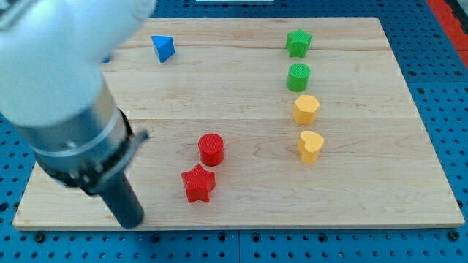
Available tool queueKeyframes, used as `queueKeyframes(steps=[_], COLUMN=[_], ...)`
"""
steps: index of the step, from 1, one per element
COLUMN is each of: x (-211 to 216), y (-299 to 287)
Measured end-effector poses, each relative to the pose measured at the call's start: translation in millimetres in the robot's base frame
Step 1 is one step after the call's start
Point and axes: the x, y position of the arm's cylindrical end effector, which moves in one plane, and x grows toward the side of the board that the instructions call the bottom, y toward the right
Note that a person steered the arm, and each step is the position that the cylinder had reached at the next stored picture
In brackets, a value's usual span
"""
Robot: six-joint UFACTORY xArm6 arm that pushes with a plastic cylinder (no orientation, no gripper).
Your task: Move the red star to the bottom left of the red circle
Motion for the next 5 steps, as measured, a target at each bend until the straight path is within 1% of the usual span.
queueKeyframes(steps=[1,3,4,5], x=[-15.9,-85.0,-61.3,-38.9], y=[29.3,41.0,21.7,36.4])
